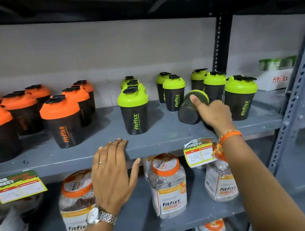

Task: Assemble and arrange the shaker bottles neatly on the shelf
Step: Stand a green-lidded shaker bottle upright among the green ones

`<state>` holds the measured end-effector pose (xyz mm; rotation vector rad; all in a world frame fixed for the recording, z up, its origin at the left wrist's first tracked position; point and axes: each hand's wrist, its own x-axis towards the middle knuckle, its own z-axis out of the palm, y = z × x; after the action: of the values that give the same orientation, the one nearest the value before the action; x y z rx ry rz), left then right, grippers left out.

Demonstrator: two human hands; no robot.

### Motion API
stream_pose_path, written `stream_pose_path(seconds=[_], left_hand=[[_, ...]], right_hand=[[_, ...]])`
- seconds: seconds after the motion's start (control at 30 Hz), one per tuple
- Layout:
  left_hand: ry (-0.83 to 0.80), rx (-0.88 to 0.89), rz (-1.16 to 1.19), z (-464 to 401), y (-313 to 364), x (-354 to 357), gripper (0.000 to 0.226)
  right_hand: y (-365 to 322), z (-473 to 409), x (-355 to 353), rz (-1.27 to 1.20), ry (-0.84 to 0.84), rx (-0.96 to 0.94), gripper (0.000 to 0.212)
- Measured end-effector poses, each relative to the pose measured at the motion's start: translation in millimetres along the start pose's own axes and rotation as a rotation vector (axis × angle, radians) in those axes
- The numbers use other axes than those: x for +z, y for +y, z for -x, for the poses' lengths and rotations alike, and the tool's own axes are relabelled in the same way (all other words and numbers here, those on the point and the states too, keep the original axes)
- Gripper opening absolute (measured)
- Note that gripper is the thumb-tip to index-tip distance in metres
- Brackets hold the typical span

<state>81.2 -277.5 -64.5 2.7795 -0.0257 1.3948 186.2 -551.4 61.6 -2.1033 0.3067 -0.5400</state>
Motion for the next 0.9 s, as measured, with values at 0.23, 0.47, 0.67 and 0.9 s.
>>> stream_pose_path(seconds=[0.23, 0.47, 0.67, 0.9], left_hand=[[0.056, 0.011, -0.026, 1.9, -2.9, 7.8, 0.057], [0.086, 0.029, -0.041, 2.0, -7.6, 13.7, 0.057], [0.098, 0.043, -0.036, 1.3, -9.9, 15.9, 0.056], [0.102, 0.037, -0.039, 1.5, -10.4, 19.1, 0.057]], right_hand=[[-6.4, -2.8, 8.9, 0.008, -0.07, 0.012, 0.103], [-10.9, 7.0, 8.1, -0.043, -0.048, 0.034, 0.085], [-10.3, 17.0, 5.6, 0.033, -0.016, -0.023, 0.067], [-0.7, 15.8, -2.7, -0.328, -0.107, 0.016, 0.047]])
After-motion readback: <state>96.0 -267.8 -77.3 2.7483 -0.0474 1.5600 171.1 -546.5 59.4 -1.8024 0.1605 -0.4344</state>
